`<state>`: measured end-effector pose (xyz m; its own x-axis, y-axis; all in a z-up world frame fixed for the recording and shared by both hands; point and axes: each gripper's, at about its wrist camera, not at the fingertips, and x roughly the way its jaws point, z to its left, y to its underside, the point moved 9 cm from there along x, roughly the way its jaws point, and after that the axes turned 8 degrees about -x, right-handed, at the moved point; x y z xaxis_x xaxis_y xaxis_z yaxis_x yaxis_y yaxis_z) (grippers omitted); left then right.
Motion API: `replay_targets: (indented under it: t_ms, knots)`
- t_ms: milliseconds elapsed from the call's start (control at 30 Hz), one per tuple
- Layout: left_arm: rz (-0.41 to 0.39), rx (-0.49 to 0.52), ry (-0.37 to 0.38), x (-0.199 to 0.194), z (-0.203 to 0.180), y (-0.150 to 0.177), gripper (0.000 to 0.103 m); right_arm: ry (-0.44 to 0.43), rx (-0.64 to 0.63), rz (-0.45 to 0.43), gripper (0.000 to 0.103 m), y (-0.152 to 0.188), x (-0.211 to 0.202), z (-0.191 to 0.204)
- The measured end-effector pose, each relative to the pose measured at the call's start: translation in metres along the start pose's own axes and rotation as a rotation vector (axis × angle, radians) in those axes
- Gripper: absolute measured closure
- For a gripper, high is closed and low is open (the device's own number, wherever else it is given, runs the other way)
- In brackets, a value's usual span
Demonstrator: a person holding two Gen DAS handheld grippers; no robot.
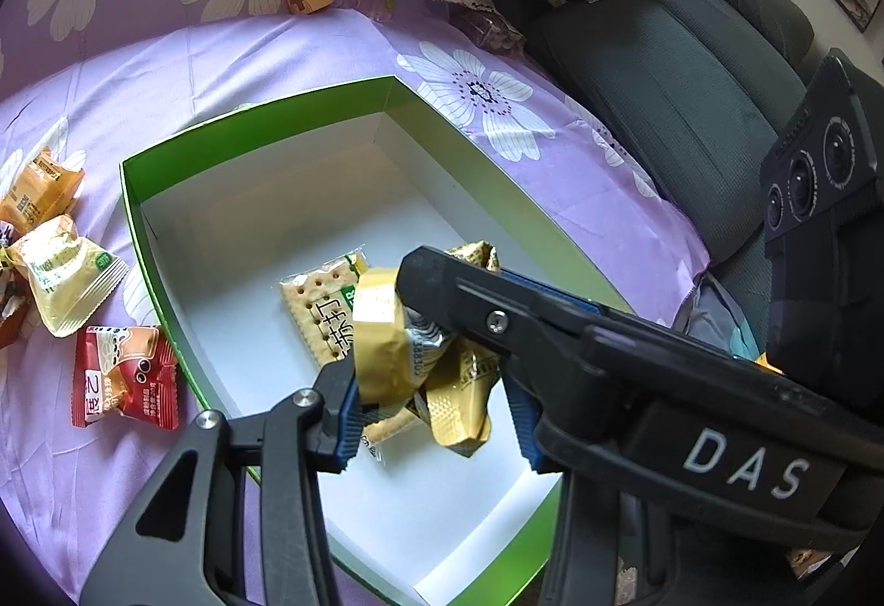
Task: Organize snacks
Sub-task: 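Carry the yellow packet over the green box beside the cracker packet, then open the right gripper to drop the yellow packet, then withdraw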
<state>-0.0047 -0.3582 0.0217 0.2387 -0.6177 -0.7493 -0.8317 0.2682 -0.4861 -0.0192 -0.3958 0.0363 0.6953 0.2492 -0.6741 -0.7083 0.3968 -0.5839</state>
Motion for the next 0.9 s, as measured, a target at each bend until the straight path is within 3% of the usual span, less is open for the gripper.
replay_targets:
  t_ms: [167, 900]
  knots:
    - [-0.001, 0.034, 0.011, 0.000, -0.008, -0.001, 0.059, 0.008, 0.009, -0.040, 0.062, -0.004, -0.011, -0.003]
    - [0.079, 0.048, 0.000, 0.032, -0.007, 0.005, 0.057, 0.073, 0.070, 0.004, 0.061, 0.005, 0.003, -0.028]
